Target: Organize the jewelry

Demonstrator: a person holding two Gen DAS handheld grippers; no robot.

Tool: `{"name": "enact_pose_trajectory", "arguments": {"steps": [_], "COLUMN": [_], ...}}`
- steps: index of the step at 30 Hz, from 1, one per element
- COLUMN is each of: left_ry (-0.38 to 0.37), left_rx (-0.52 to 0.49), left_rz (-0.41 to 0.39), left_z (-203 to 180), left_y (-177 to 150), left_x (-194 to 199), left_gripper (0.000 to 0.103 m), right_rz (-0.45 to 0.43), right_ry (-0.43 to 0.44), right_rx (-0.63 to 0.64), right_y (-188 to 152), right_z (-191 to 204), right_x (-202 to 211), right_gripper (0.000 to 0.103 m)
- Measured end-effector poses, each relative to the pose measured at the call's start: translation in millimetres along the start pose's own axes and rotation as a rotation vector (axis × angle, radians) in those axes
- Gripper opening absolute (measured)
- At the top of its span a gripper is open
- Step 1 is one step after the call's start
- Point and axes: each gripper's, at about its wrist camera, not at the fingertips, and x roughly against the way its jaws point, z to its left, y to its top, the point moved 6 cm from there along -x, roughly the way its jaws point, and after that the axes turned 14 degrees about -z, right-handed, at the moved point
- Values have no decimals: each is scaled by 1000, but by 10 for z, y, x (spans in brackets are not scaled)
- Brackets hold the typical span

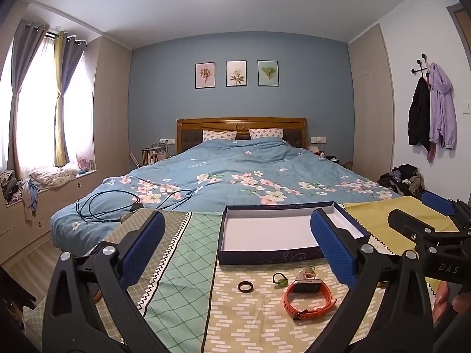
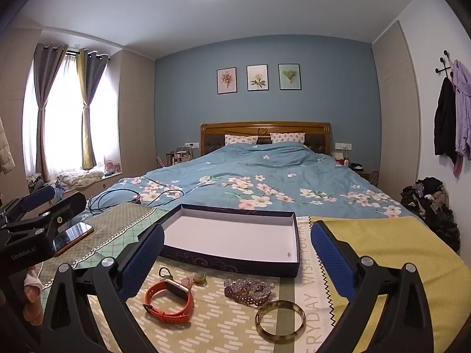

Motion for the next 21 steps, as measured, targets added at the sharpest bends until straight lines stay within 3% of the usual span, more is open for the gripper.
{"name": "enact_pose_trajectory", "arguments": {"steps": [21], "left_ry": [-2], "left_rx": [-12], "left_rz": [-11], "left_z": [-20], "left_y": [35], "left_x": [53], "left_gripper": [97], "right_rz": [-5], "right_ry": [8], "right_rx": [-9], "right_y": [-4], "right_z": [25], "right_x": [21], "right_gripper": [96]}}
